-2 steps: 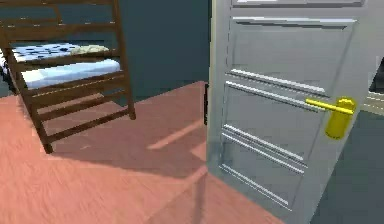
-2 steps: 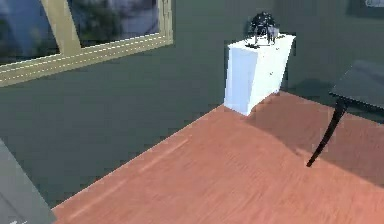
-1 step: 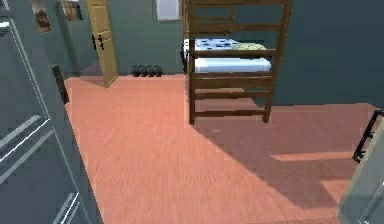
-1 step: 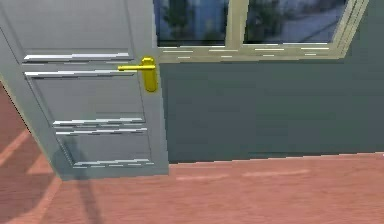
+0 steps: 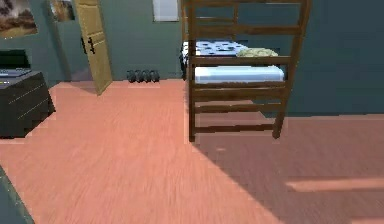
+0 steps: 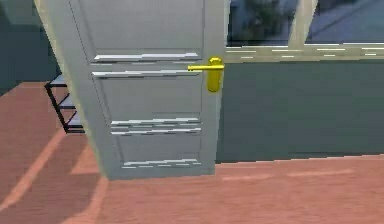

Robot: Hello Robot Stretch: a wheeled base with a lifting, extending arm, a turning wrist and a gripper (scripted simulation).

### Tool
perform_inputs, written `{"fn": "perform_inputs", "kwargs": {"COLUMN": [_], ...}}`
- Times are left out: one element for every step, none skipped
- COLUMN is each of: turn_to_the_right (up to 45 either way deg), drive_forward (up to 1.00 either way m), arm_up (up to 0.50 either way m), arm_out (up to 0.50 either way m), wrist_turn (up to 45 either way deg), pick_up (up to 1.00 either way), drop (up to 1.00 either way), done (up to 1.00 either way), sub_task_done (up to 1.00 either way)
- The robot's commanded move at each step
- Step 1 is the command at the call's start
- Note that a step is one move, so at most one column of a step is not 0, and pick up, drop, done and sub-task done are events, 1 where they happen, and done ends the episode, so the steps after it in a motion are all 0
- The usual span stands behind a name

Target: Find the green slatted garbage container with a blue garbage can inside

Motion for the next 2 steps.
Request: {"fn": "perform_inputs", "kwargs": {"turn_to_the_right": [-24.0, 0.0], "drive_forward": [0.00, 1.00], "arm_up": [0.00, 0.00], "arm_out": [0.00, 0.00], "wrist_turn": [0.0, 0.0], "pick_up": [0.00, 0.00], "drop": [0.00, 0.00], "done": [0.00, 0.00], "sub_task_done": [0.00, 0.00]}}
